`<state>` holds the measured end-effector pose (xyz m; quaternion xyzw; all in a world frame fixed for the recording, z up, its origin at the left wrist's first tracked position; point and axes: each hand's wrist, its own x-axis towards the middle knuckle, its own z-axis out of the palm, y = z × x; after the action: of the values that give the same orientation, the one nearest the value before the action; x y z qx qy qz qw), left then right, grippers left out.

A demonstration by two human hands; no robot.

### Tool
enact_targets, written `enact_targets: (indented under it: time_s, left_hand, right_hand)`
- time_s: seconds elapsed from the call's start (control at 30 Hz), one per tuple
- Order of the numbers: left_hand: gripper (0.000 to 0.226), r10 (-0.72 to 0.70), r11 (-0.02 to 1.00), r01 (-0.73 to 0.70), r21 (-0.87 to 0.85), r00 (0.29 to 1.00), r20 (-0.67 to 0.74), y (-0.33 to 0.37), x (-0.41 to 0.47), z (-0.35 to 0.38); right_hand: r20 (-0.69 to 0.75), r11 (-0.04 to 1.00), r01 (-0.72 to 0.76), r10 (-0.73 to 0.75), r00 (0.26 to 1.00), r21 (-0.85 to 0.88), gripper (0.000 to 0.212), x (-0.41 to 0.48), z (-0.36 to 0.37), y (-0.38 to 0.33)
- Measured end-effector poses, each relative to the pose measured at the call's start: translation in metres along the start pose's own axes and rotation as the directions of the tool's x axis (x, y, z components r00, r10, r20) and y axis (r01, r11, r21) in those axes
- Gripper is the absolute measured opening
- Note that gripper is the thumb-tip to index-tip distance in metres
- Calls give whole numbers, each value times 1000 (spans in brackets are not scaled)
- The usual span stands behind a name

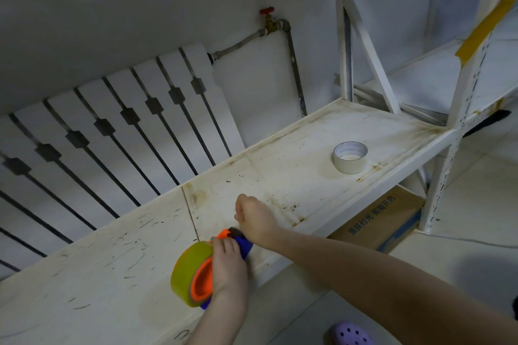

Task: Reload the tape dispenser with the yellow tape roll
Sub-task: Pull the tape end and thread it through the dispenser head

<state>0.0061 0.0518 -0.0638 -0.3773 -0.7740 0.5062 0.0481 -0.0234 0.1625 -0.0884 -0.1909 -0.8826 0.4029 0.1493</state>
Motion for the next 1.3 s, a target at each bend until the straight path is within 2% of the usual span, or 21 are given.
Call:
enact_targets:
  time_s: [0.13,0.23,0.33,0.43,0.5,0.6,0.67,0.73,0.8,0.87,1.0,1.1,1.2,1.3]
  left_hand:
    - [47,2,1000,-1,-16,999,50,2,2,4]
    - [42,-9,993,12,-122,1000,25,0,0,4]
    - [36,-96,939,66,-336,993,-75,-7,-8,-2]
    - [37,-193,861,97,-498,970,-145,-14,-17,-3]
    - [31,-277,812,139,-568,947,-164,-22,-21,-4]
    - [20,-374,756,150,-637,897,-233,-31,-12,-2]
    - [33,-356,748,176,-640,920,-162,-36,-9,-7]
    - [48,-332,745,161,-647,931,-151,-38,2,-13]
    - [53,-291,716,143,-683,951,-106,-41,13,-20]
    - [50,-229,705,140,-695,973,-35,-42,25,-23]
    - [36,-137,659,141,-739,988,67,-44,38,-26]
    - [31,-145,587,138,-798,987,64,-46,37,-22]
    - [40,-176,539,138,-831,983,49,-48,29,-17]
    - [47,-261,560,110,-821,964,-49,-49,17,-13]
  right_hand:
    - [45,996,-87,87,995,13,12,4,0,5]
    - [41,997,-8,11,999,-72,9,4,-8,5]
    - [82,972,77,-60,995,-223,5,8,-20,2]
    - [143,983,24,3,990,-185,10,15,-27,2]
    - [169,991,-9,32,985,-136,4,16,-31,6]
    - [168,998,-44,53,984,-55,13,13,-35,12]
    - [153,998,-54,58,986,-31,15,11,-35,13]
    - [153,997,-72,72,986,-5,15,8,-34,15]
    - [149,995,-91,84,985,37,10,7,-33,16]
    - [134,989,-116,104,986,87,8,6,-33,17]
    - [109,957,-193,173,979,218,29,2,-32,21]
    - [84,939,-206,190,978,275,29,-1,-32,21]
    - [47,945,-170,164,985,279,28,-9,-36,17]
    - [-2,964,-71,74,997,256,19,-22,-43,8]
